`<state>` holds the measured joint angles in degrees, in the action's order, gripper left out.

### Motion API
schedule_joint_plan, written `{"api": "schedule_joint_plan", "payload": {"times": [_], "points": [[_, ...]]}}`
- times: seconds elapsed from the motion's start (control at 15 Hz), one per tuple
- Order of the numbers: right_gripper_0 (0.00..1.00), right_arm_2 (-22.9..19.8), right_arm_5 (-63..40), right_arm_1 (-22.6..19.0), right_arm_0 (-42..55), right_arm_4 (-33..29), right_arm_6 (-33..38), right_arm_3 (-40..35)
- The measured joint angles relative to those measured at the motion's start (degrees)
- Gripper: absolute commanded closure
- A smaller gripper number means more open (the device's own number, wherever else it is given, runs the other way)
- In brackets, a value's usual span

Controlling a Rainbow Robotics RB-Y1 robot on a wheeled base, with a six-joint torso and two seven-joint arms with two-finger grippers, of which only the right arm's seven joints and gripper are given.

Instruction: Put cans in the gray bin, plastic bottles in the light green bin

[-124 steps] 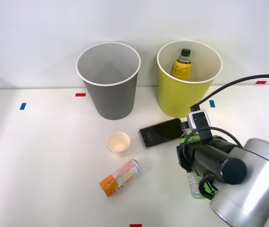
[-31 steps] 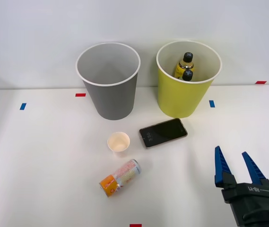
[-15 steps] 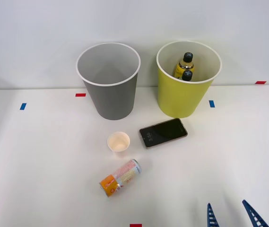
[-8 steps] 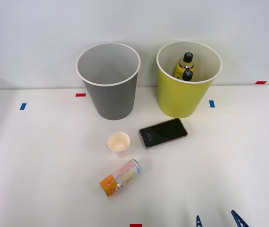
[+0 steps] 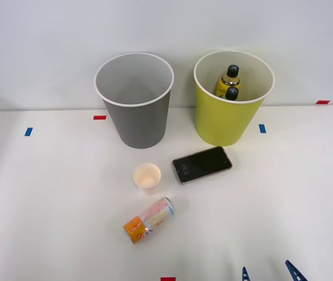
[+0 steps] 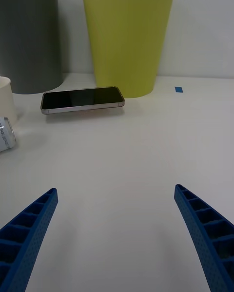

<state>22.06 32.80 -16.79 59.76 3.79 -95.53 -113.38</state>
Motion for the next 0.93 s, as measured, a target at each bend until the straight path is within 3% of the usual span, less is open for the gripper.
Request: {"api": "schedule_joint_plan", "payload": {"times": [0.93], "points": [[0.18, 0.0, 0.0, 0.0, 0.0, 0.0, 0.0, 0.0]]}}
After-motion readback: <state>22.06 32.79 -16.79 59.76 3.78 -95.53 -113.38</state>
